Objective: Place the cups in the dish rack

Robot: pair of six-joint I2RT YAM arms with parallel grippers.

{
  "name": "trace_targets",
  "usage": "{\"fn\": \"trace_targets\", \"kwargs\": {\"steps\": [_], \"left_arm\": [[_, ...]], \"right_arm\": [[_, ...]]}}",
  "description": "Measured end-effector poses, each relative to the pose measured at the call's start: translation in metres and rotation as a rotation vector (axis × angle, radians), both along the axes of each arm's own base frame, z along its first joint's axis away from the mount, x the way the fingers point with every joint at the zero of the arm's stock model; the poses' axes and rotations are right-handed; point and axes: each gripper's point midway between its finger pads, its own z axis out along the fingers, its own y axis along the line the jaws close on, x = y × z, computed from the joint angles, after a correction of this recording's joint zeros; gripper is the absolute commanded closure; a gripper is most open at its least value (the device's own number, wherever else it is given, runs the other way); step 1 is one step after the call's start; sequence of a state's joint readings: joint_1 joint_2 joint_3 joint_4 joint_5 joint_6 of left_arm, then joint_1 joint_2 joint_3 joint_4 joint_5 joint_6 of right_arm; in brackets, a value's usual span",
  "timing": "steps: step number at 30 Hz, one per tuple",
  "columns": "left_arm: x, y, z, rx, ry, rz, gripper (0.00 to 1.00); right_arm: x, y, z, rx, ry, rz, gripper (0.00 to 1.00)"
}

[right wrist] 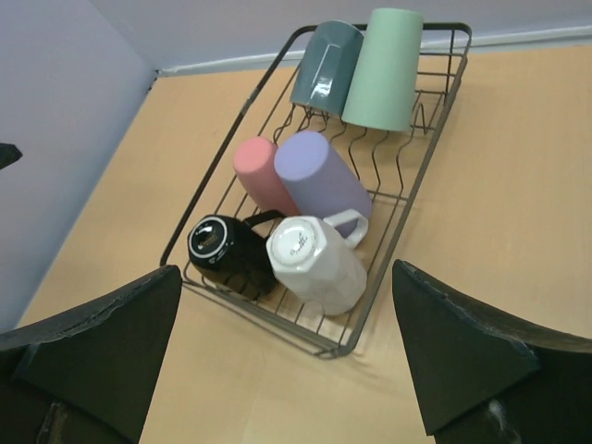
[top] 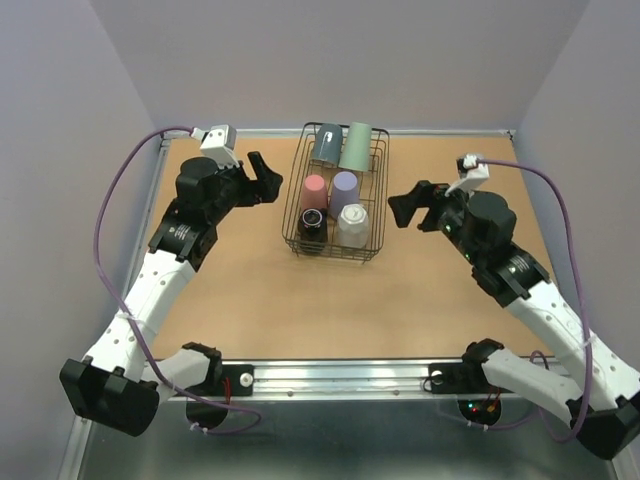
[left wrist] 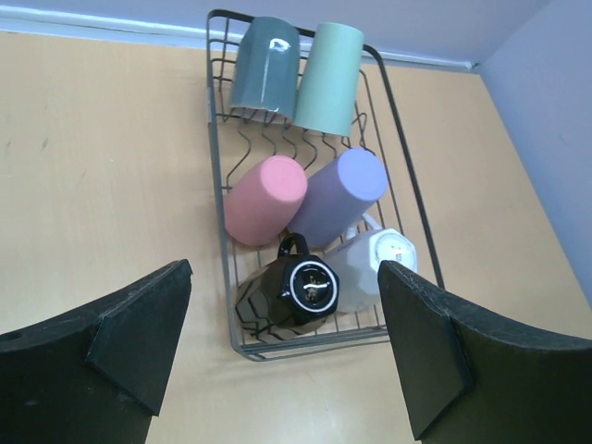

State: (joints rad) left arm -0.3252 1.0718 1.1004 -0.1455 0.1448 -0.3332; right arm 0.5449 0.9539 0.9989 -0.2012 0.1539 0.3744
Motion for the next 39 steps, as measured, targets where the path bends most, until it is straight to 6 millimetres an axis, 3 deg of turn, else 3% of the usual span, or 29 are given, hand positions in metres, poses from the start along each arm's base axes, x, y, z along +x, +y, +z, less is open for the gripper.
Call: {"fn": "trace_targets", "kwargs": {"steps": [3, 7, 15, 23, 29, 35, 39], "left_arm": [[0.007, 0.007, -0.005, 0.028, 0.004, 0.042, 0.05], [0.017, 0.029, -0.008, 0.072, -0.007, 0.169, 0.03], [0.024, 0.062, -0.023, 0.141, -0.024, 0.336, 0.01], [0.028, 0.093, -0.062, 0.223, 0.018, 0.428, 0.01], [0.029, 0.122, -0.089, 0.293, 0.010, 0.513, 0.01], [0.007, 0.149, -0.141, 0.369, -0.023, 0.592, 0.02], [0.001, 0.159, -0.159, 0.368, -0.055, 0.623, 0.01]], "right_arm": [[-0.023, -0.015, -0.002, 0.029, -0.021, -0.009, 0.00], [-0.045, -0.031, 0.009, 0.057, -0.073, -0.022, 0.00], [-0.074, -0.062, 0.025, 0.068, -0.151, -0.076, 0.00], [-0.077, -0.069, -0.002, 0.018, -0.082, -0.103, 0.00], [-0.078, -0.071, -0.010, 0.005, -0.053, -0.109, 0.00], [-0.080, -0.073, -0.021, -0.007, -0.008, -0.123, 0.00], [-0.084, -0.071, -0.030, -0.014, 0.032, -0.105, 0.00]]}}
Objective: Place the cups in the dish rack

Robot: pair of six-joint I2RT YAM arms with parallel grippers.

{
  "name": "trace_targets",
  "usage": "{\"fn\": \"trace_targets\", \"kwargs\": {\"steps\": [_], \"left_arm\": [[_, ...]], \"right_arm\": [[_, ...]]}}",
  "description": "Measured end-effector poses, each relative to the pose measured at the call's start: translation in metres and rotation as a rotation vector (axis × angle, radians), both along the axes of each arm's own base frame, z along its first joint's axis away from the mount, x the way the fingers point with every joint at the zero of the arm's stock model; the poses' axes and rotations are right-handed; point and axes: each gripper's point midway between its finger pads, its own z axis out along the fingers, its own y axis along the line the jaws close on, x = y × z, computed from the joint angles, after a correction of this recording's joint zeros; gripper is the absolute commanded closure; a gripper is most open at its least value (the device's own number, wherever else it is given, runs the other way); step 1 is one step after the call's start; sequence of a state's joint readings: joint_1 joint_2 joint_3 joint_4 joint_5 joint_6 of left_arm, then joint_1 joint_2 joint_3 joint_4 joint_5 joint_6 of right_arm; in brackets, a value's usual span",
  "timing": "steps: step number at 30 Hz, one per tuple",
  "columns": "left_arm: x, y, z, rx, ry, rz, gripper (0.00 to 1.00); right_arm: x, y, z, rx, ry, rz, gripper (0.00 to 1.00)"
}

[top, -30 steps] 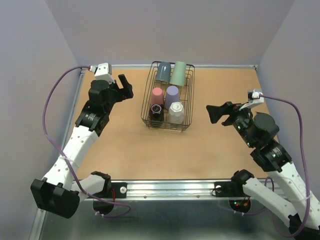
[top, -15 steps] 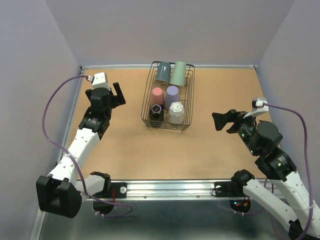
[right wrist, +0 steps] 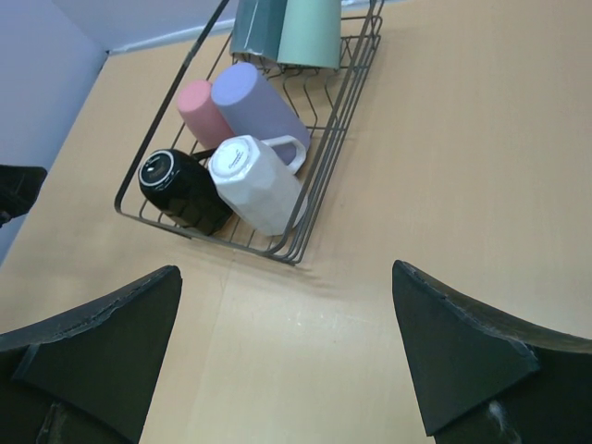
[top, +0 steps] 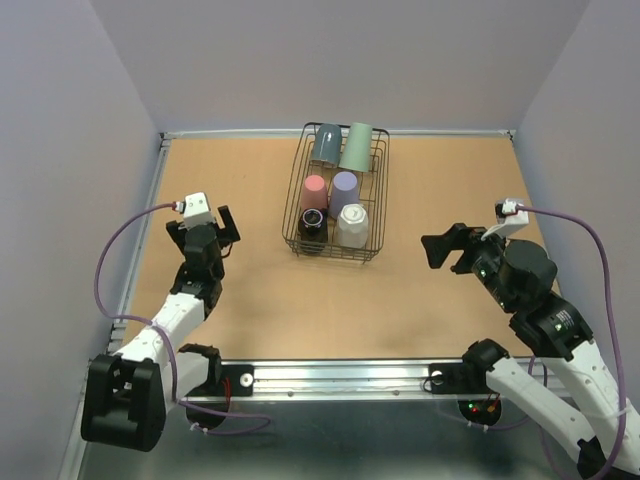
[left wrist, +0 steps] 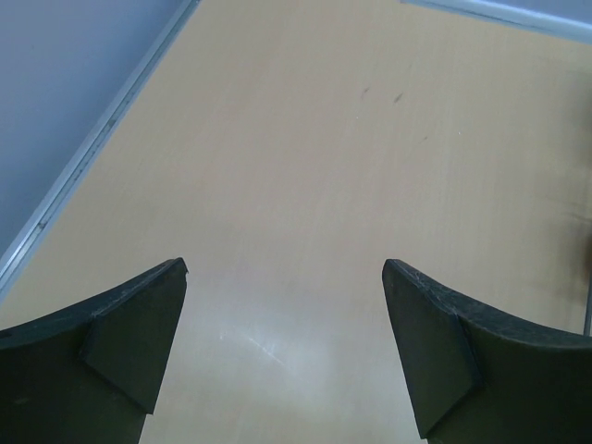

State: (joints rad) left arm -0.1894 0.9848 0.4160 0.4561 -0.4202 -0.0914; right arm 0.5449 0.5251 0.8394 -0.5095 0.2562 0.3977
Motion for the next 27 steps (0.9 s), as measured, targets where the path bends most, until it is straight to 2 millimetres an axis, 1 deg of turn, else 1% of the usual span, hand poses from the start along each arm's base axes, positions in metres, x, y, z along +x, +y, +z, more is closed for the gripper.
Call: {"fn": "trace_targets", "kwargs": {"steps": [3, 6, 8, 9, 11, 15, 17, 20, 22, 27], "left_arm": [[0.001, 0.005, -0.010, -0.016, -0.033, 0.009, 0.01], [0.002, 0.009, -0.023, -0.032, -0.043, 0.020, 0.01], [0.000, 0.012, -0.037, -0.039, -0.032, 0.029, 0.01], [0.000, 0.013, -0.040, -0.040, -0.029, 0.030, 0.01], [0.003, 0.013, -0.039, -0.041, -0.044, 0.026, 0.01], [0.013, 0.014, -0.026, -0.031, -0.113, 0.002, 0.01], [0.018, 0.015, -0.022, -0.020, -0.134, -0.008, 0.01], [0.025, 0.014, -0.027, 0.010, -0.128, -0.038, 0.01], [0.035, 0.013, -0.029, 0.029, -0.122, -0.059, 0.01], [0.050, 0.013, -0.022, 0.047, -0.163, -0.084, 0.01]], "right_arm": [[-0.005, 0.006, -0.004, -0.005, 0.034, 0.041, 0.00], [-0.009, 0.010, 0.000, 0.008, 0.053, 0.069, 0.00], [-0.013, 0.011, 0.003, 0.024, 0.062, 0.077, 0.00], [-0.014, 0.012, 0.003, 0.031, 0.063, 0.079, 0.00], [-0.016, 0.012, 0.002, 0.045, 0.074, 0.079, 0.00], [-0.018, 0.013, -0.001, 0.071, 0.098, 0.073, 0.00], [-0.018, 0.013, -0.002, 0.076, 0.105, 0.071, 0.00], [-0.016, 0.014, -0.004, 0.075, 0.117, 0.069, 0.00], [-0.015, 0.015, -0.006, 0.072, 0.122, 0.068, 0.00], [-0.015, 0.016, -0.007, 0.078, 0.130, 0.065, 0.00]]}}
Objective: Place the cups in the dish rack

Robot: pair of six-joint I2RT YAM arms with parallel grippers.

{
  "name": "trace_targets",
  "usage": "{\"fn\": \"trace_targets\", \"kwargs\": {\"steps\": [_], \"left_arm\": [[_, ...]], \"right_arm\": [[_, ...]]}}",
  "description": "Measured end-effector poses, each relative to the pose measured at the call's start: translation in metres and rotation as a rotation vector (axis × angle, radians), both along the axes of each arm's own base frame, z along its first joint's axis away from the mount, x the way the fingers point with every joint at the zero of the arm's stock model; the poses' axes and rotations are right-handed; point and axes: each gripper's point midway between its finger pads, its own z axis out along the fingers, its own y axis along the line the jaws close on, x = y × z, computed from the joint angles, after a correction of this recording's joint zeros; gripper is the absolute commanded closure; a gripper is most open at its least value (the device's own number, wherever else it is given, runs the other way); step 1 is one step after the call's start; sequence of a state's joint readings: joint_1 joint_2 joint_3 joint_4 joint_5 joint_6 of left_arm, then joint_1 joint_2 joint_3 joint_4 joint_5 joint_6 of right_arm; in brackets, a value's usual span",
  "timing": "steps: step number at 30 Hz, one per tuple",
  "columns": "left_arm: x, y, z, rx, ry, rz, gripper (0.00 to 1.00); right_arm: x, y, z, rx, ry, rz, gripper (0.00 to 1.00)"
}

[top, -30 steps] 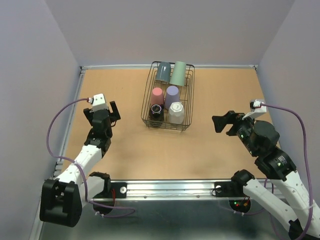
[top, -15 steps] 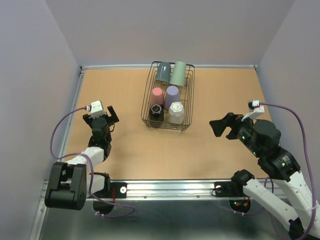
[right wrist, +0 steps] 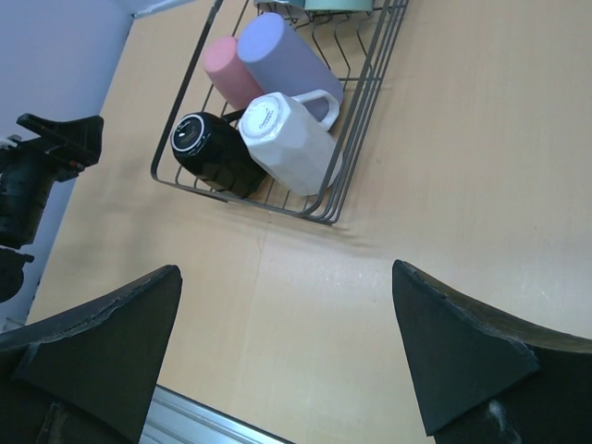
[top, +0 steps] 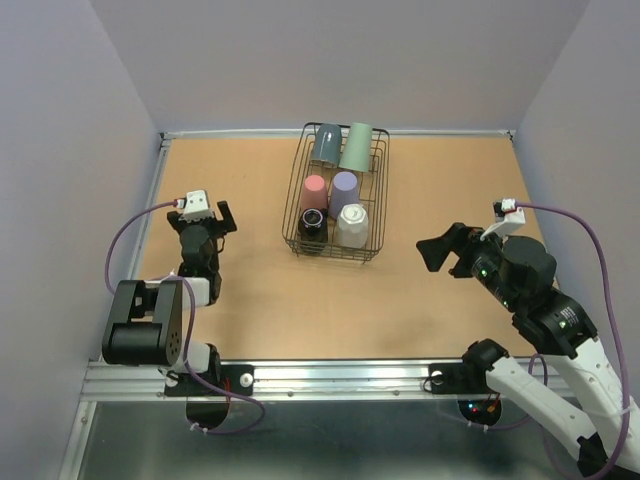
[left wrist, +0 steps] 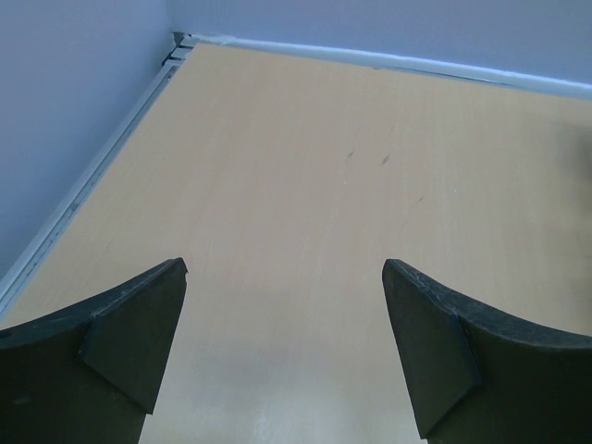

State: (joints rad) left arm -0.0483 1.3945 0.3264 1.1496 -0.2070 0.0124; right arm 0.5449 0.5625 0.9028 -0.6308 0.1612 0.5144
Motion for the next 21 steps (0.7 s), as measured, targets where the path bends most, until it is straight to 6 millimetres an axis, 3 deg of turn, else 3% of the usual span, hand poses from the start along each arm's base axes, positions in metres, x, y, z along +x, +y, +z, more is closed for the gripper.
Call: {"fn": "trace_targets", "kwargs": {"steps": [10, 18, 21], "left_arm": [[-0.003, -0.006, -0.008, 0.017, -0.017, -0.073, 0.01], [-0.004, -0.009, -0.010, 0.024, -0.016, -0.088, 0.09], [-0.004, -0.009, -0.009, 0.026, -0.020, -0.090, 0.01]], "right_arm": [[0.001, 0.002, -0.004, 0.017, 0.029, -0.007, 0.00], [0.016, 0.014, -0.032, -0.042, 0.136, 0.004, 0.00], [0.021, 0.017, -0.041, -0.058, 0.171, 0.001, 0.00]]}}
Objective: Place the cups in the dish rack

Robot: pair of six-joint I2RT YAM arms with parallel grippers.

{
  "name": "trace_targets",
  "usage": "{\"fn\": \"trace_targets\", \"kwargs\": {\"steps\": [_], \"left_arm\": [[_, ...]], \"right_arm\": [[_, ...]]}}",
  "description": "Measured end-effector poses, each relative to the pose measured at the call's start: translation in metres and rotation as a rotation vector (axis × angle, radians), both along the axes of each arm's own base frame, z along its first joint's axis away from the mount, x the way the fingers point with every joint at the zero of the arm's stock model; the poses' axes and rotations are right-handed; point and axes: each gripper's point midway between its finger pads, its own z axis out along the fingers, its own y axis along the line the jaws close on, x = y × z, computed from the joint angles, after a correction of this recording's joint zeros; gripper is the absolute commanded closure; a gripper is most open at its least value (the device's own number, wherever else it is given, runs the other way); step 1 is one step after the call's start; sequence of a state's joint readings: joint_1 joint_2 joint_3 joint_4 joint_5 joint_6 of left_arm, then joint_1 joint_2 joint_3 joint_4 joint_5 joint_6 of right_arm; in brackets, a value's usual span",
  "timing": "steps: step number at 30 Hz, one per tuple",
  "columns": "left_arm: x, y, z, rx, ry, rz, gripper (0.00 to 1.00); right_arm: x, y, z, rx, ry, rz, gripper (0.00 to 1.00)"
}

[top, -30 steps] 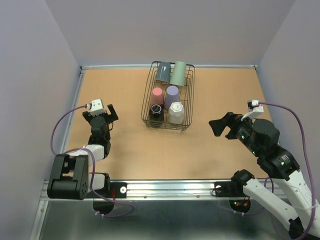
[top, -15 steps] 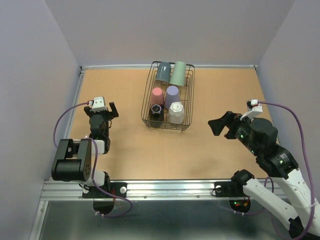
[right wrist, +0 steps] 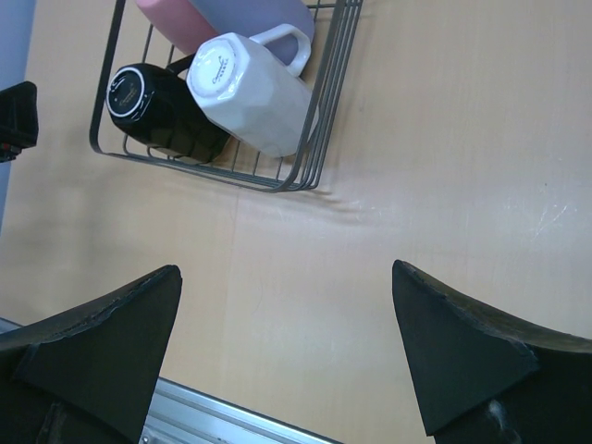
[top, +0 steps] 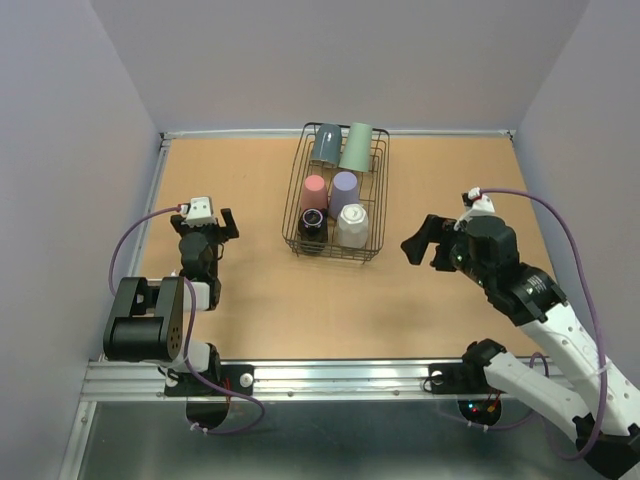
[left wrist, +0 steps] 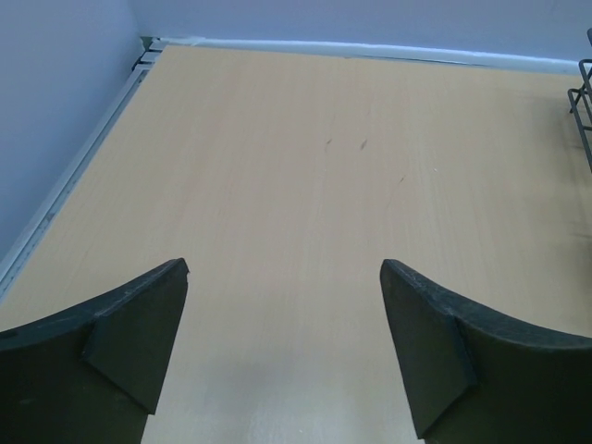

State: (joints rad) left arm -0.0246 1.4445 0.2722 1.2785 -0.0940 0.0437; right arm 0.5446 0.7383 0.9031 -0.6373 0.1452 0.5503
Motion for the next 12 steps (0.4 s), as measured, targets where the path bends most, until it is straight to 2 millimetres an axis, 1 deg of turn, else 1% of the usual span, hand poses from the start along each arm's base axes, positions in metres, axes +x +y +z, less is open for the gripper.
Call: {"fn": "trace_targets", "kwargs": {"steps": [5, 8, 12], "left_arm": [[-0.001, 0.000, 0.000, 0.001, -0.004, -0.002, 0.01], [-0.004, 0.000, -0.005, 0.001, 0.009, -0.001, 0.01], [-0.004, 0.000, -0.010, 0.002, 0.022, -0.002, 0.01]], "right_arm": [[0.000, 0.002, -0.002, 0.011, 0.015, -0.002, 0.00], [-0.002, 0.002, 0.003, 0.030, 0.002, -0.006, 0.00], [-0.007, -0.002, 0.014, 0.057, -0.036, -0.008, 0.00]]}}
